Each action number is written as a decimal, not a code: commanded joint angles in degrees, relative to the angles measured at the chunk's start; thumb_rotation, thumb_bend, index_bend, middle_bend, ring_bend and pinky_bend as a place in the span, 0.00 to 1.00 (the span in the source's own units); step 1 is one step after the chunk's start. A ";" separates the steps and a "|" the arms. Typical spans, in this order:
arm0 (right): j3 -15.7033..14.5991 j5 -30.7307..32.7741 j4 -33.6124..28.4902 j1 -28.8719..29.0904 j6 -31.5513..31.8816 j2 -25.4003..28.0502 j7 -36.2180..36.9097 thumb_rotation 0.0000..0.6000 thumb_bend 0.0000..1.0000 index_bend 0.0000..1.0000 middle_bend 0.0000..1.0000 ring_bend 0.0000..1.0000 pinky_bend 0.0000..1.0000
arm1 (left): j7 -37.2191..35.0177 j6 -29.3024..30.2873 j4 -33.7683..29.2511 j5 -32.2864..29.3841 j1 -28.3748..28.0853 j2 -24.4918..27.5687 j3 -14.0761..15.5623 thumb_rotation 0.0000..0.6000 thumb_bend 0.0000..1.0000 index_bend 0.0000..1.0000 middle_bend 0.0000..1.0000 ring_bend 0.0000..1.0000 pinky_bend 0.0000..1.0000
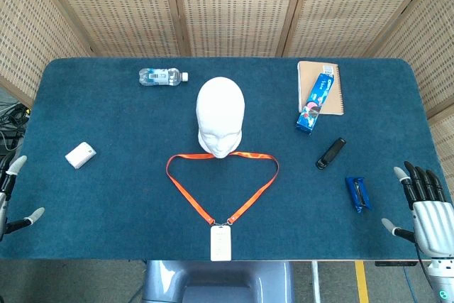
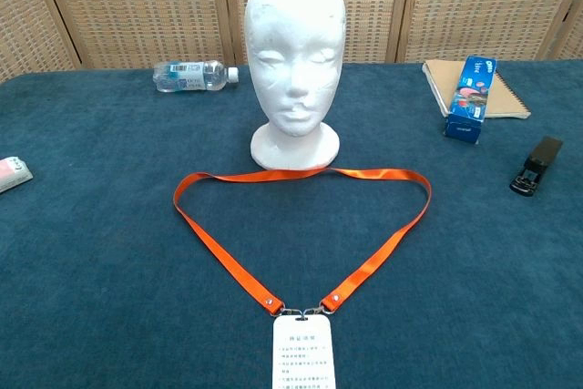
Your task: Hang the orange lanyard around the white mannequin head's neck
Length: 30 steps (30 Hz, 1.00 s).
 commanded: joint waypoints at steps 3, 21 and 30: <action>-0.14 0.15 0.05 0.22 -0.67 -0.17 -0.29 1.00 0.00 0.00 0.00 0.00 0.00 | -0.17 -0.28 0.03 -0.20 -0.07 0.06 -0.04 1.00 0.00 0.00 0.00 0.00 0.00; 11.18 21.00 -2.80 26.39 -36.84 -0.39 -3.45 1.00 0.19 0.36 0.00 0.00 0.00 | 3.42 -6.12 2.73 -5.30 -2.73 -3.21 -1.45 1.00 0.00 0.00 0.00 0.00 0.00; 12.23 36.48 7.68 37.61 -43.37 -12.27 -13.71 1.00 0.39 0.40 0.00 0.00 0.00 | 4.54 -8.37 4.03 -7.43 -3.93 -4.50 -2.01 1.00 0.00 0.00 0.00 0.00 0.00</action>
